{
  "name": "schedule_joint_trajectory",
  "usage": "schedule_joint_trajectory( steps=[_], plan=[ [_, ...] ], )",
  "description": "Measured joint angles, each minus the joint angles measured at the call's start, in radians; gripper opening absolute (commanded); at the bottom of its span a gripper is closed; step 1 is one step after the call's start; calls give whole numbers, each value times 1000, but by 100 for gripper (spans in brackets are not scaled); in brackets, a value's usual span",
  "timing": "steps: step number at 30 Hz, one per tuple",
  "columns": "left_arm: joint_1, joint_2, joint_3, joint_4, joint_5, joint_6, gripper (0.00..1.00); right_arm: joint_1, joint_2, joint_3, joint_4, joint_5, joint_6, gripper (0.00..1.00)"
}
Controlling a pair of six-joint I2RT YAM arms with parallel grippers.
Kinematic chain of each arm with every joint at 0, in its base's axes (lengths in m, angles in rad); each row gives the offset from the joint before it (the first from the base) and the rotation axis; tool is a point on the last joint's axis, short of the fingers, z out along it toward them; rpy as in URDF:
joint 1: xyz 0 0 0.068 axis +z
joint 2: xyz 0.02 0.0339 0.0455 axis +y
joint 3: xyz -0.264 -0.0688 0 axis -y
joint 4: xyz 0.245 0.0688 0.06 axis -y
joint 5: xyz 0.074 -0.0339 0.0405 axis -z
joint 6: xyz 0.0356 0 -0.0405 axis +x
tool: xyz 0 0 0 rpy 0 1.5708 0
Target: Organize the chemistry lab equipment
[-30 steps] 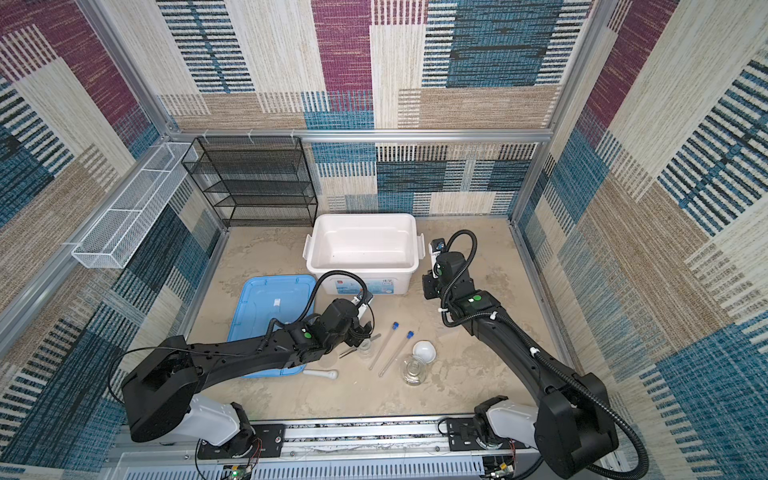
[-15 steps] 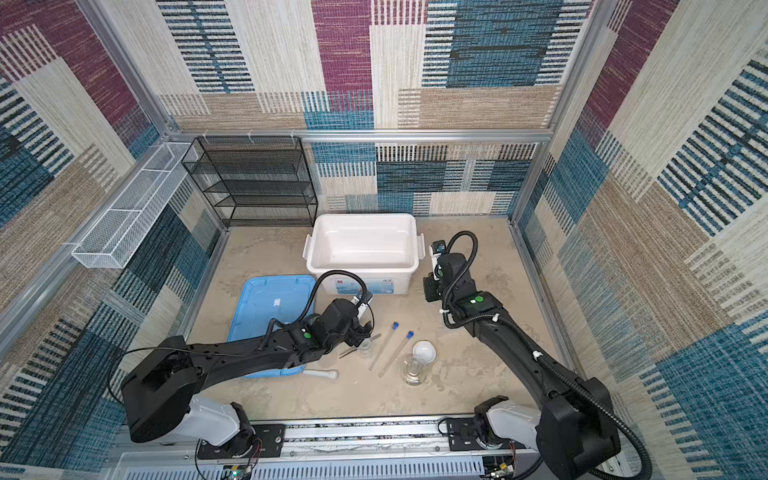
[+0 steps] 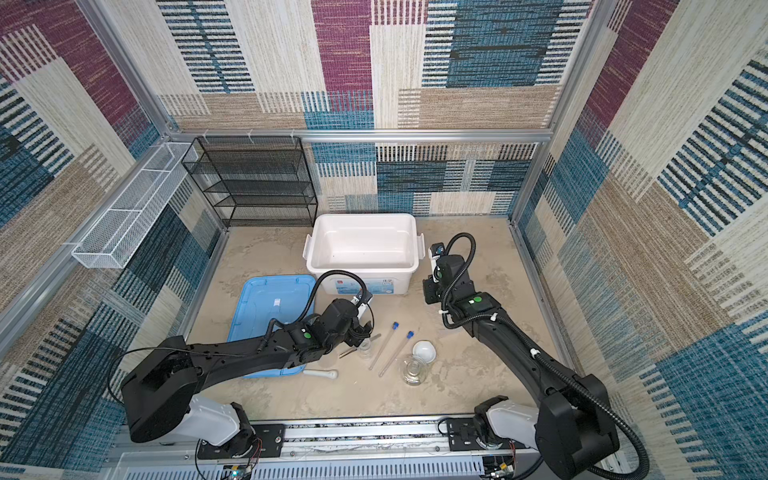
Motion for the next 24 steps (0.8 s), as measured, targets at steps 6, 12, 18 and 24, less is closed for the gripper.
schedule_joint_trajectory(
  steps=[6, 12, 18, 24],
  plan=[
    [0, 0, -4, 0, 0, 0, 84, 0, 12, -12, 0, 0, 0, 19],
    [0, -2, -5, 0, 0, 0, 84, 0, 18, -23, 12, 0, 0, 19],
    [0, -2, 3, -6, 0, 0, 84, 0, 23, -26, 26, 0, 0, 22],
    [-8, 3, 51, -28, 0, 0, 84, 2, 22, -36, 29, 0, 0, 38]
  ],
)
